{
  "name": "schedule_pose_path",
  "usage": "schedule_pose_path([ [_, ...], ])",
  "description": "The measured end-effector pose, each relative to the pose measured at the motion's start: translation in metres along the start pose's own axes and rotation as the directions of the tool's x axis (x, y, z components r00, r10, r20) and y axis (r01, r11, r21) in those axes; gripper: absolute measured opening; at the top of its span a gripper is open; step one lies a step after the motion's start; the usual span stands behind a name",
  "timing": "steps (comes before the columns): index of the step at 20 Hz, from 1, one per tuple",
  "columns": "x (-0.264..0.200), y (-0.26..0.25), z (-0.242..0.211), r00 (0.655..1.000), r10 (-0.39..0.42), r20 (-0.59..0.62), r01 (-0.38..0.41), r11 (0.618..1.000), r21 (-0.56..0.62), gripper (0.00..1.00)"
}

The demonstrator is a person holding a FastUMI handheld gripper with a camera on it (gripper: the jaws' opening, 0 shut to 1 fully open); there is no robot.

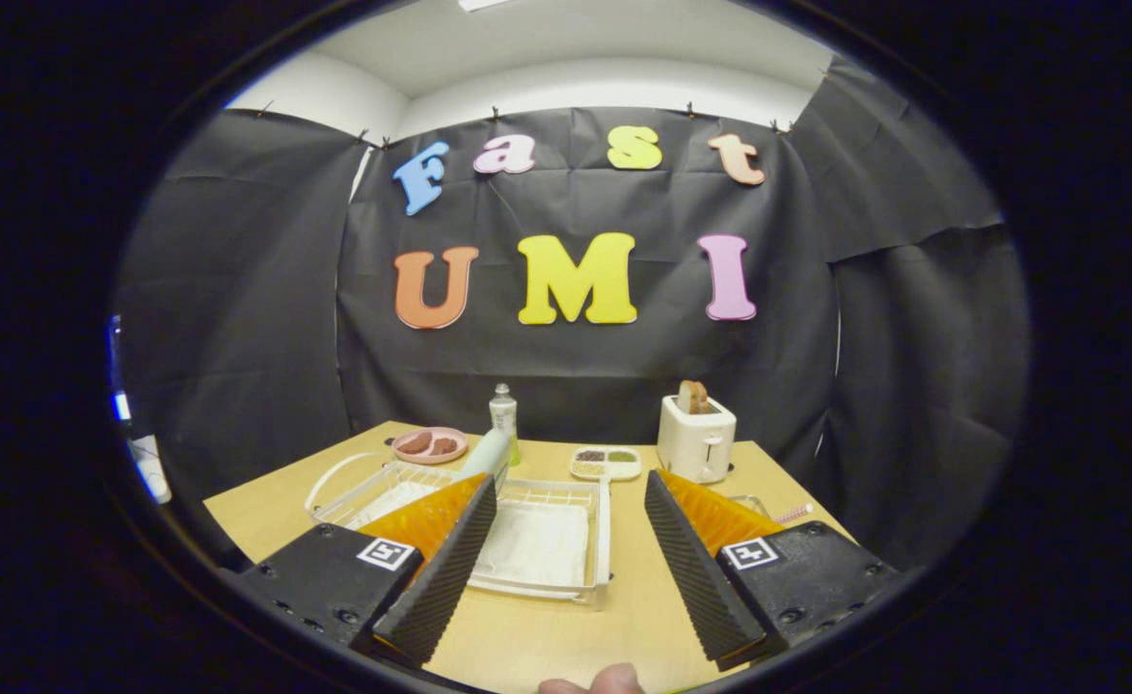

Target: Take the plate from the dish rack, then take the spoon from the basket and place it into the plate.

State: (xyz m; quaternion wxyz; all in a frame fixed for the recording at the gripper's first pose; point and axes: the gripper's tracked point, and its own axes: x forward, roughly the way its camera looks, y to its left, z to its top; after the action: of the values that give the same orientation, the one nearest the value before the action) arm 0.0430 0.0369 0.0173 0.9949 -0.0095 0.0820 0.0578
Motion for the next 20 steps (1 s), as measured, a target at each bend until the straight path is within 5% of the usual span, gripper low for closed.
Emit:
schedule_pose_path([
  [10,0.048,0.028,0.033,0.973,0.111,-0.200,-0.112,0.994,0.006,1.00],
  [16,0.096,0.054,0.035,0.896,0.168,-0.412,-0.165,0.985,0.043,1.00],
  [20,0.125,0.075,0.016,0.801,0.206,-0.563,-0.185,0.978,0.095,1.00],
])
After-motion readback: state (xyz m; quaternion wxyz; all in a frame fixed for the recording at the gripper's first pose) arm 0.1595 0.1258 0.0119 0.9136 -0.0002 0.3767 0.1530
